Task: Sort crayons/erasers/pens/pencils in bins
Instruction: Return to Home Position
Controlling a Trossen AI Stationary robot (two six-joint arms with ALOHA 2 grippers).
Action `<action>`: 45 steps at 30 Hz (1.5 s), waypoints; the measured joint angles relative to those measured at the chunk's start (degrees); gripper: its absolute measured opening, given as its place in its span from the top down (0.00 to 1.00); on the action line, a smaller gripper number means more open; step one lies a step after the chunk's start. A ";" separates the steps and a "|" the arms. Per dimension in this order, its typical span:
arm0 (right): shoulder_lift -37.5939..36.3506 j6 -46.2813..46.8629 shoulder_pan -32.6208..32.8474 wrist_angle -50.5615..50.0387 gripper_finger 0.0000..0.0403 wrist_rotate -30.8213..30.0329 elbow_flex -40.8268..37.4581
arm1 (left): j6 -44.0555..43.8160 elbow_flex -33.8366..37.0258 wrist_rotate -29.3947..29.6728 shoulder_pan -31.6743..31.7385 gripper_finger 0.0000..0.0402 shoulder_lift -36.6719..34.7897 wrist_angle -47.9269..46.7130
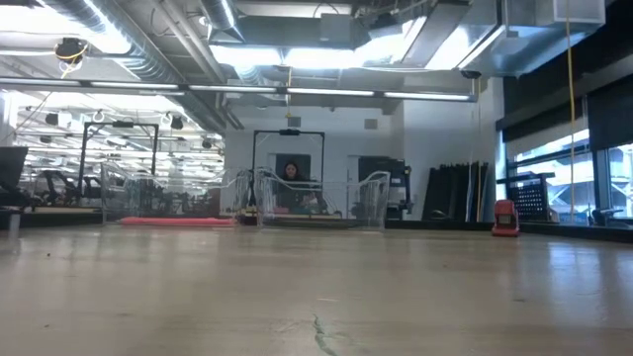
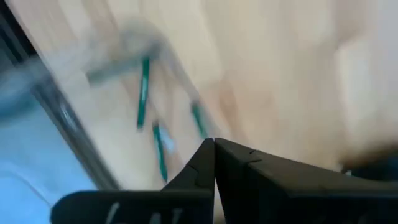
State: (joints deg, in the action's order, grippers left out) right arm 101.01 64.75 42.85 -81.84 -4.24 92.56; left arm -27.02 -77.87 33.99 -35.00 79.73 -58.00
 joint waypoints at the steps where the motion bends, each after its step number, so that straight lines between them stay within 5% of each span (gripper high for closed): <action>1: -1.49 -0.41 -0.38 0.01 0.99 -2.62 0.37 | 0.48 0.00 0.06 0.61 0.99 -1.04 -0.40; 8: -14.40 -3.82 -1.20 0.04 0.99 -23.36 0.80 | 0.91 0.62 -0.49 4.39 1.00 -9.81 -3.48; 15: -27.81 -8.32 -1.18 0.99 1.00 -33.40 -2.85 | -0.20 12.28 -2.17 6.24 1.00 -22.19 4.17; 25: -51.28 -10.46 -1.18 20.61 1.00 -33.45 -26.02 | 1.72 34.39 -3.49 6.23 1.00 -46.93 30.78; 33: -66.40 -22.93 -1.18 42.14 1.00 -32.80 -42.80 | 12.89 46.84 -3.47 6.23 1.00 -61.98 49.28; 45: -87.64 -30.75 -1.18 57.51 1.00 -32.71 -61.33 | 15.79 58.60 -3.48 6.23 1.00 -79.81 55.28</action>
State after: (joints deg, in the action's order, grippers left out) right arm 13.37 34.00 41.67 -24.33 -36.95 31.23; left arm -11.22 -19.27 30.51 -28.77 -0.07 -2.72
